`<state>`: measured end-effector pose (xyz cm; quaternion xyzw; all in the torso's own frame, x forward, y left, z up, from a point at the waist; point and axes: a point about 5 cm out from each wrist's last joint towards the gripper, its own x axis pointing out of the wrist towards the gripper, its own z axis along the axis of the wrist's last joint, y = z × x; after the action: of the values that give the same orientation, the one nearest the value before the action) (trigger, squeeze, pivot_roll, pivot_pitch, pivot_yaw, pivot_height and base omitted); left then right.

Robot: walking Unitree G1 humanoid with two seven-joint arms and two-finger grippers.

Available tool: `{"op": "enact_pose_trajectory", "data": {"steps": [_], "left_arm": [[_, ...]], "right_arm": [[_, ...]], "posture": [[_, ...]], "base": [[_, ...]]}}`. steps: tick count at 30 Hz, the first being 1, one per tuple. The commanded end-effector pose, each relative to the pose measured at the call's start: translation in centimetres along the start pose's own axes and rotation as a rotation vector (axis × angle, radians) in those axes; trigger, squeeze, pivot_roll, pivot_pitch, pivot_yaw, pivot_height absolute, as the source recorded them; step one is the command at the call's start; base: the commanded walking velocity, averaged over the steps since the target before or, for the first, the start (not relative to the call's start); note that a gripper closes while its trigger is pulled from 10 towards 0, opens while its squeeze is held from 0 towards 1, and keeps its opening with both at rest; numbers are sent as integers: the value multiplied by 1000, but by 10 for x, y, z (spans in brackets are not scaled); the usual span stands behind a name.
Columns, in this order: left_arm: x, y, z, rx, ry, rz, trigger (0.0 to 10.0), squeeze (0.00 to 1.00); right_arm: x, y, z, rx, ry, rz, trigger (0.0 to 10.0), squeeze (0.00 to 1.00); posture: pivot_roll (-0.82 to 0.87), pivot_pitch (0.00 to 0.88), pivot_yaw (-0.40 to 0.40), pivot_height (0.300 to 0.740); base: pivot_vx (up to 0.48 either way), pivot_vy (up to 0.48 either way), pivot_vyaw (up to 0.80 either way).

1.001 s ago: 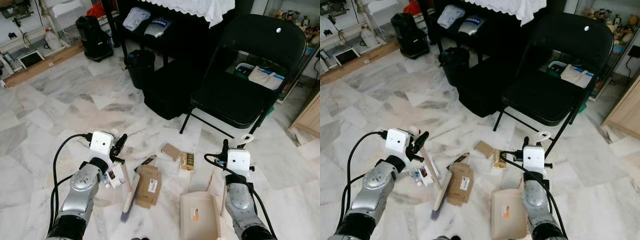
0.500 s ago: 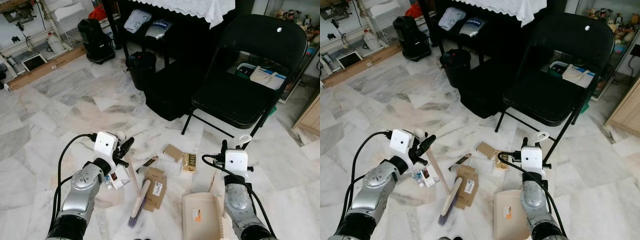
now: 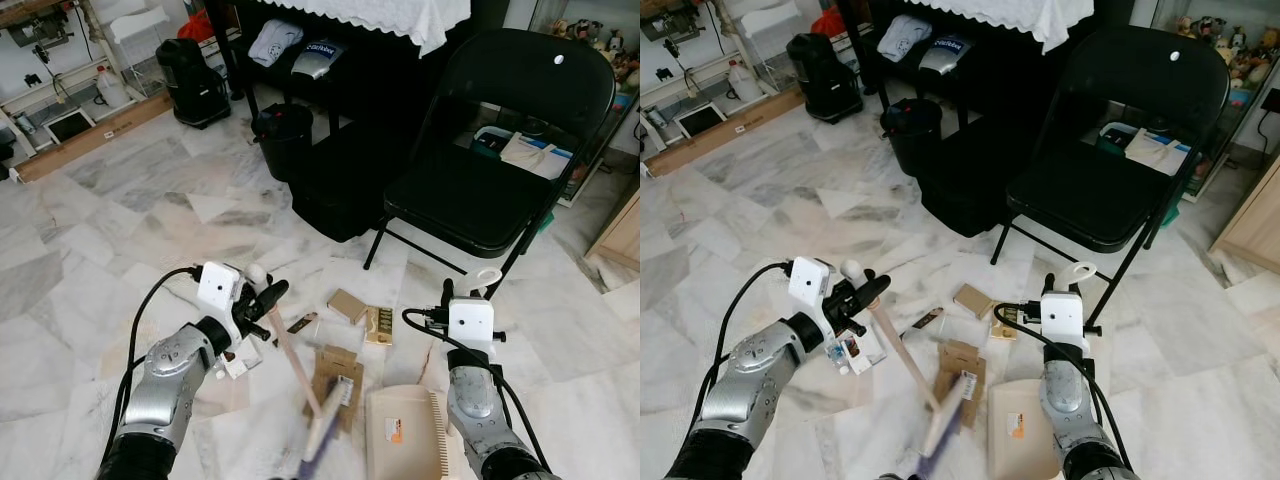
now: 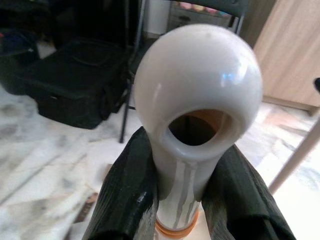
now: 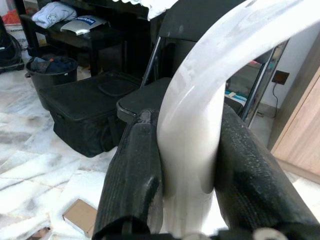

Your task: Sweep floor

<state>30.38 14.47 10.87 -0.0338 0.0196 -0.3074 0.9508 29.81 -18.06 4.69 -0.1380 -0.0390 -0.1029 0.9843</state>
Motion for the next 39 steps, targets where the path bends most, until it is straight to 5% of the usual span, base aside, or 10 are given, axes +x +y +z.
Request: {"op": "enact_pose_trajectory", "data": {"steps": [1, 15, 31, 39], "left_arm": [[-4, 3, 4, -31, -17, 5, 10000, 0], [-14, 37, 42, 88, -138, 203, 10000, 0], [-13, 34, 39, 83, -124, 193, 10000, 0], [-13, 32, 38, 80, -114, 170, 10000, 0]], "right_arm": [[-3, 6, -3, -6, 19, 23, 10000, 0], [-2, -3, -3, -50, 6, -55, 10000, 0], [5, -18, 8, -162, -100, -162, 10000, 0], [7, -16, 8, -134, -79, -148, 10000, 0]], "posture": [[95, 116, 142, 740], [101, 122, 139, 740], [100, 114, 141, 740], [110, 109, 146, 740]], "base": [[0, 0, 0], [0, 0, 0], [0, 0, 0], [0, 0, 0]]}}
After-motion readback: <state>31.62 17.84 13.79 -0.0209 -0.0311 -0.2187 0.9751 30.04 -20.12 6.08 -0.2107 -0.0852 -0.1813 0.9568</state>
